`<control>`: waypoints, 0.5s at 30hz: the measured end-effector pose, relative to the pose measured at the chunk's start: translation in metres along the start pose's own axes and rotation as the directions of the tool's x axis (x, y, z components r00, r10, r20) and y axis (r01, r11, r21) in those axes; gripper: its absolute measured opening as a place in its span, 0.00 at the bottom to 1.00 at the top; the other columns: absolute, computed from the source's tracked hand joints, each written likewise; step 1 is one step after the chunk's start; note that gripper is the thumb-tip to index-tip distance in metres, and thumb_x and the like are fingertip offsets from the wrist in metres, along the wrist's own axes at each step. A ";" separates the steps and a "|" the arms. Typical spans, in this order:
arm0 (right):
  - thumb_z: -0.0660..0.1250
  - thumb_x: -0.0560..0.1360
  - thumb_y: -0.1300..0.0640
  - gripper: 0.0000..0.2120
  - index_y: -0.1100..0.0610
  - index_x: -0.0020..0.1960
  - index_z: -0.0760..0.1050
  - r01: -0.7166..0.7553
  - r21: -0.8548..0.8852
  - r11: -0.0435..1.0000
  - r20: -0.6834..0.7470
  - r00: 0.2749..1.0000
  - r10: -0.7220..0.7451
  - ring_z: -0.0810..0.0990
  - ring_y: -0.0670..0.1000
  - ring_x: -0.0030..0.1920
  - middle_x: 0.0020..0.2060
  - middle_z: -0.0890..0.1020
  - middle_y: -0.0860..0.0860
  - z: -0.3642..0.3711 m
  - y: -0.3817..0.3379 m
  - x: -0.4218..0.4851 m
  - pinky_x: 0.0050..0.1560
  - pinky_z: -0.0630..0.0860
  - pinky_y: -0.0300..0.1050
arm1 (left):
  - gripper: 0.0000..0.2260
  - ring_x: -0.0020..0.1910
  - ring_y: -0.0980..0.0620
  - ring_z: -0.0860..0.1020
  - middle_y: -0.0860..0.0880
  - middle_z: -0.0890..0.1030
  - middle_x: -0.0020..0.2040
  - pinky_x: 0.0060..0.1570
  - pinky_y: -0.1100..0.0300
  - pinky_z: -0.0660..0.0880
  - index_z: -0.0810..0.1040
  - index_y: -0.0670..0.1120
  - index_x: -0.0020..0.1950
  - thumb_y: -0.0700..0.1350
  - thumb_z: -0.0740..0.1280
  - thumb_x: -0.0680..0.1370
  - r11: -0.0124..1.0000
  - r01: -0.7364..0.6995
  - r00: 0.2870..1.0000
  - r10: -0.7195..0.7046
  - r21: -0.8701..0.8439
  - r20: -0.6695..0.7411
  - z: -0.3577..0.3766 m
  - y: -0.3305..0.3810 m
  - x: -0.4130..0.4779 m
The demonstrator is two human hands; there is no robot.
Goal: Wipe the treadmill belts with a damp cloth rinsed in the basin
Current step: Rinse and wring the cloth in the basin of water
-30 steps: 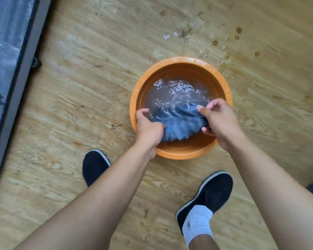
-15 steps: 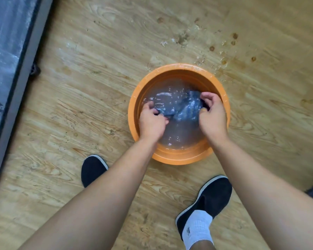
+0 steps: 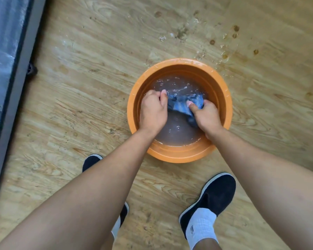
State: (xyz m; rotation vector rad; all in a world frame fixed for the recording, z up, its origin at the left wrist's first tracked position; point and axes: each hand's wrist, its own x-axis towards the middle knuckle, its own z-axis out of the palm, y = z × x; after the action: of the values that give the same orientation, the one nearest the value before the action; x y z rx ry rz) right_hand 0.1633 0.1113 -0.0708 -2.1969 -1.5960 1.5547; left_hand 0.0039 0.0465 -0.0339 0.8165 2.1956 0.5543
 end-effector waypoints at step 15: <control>0.62 0.84 0.54 0.05 0.53 0.58 0.73 0.082 -0.020 0.996 0.004 0.997 -0.082 0.78 0.56 0.49 0.47 0.81 0.51 0.042 -0.035 -0.035 0.49 0.71 0.49 | 0.10 0.48 0.44 0.83 0.44 0.85 0.51 0.47 0.54 0.80 0.82 0.46 0.57 0.50 0.64 0.86 0.376 0.680 0.717 -0.520 -0.629 0.465 0.047 0.015 -0.002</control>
State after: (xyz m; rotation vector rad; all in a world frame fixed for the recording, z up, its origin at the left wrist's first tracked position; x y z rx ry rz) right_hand 0.1092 0.0824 -0.0497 -2.1112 -1.6867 1.5273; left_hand 0.0461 0.0620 -0.0544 -0.4211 1.6104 0.8779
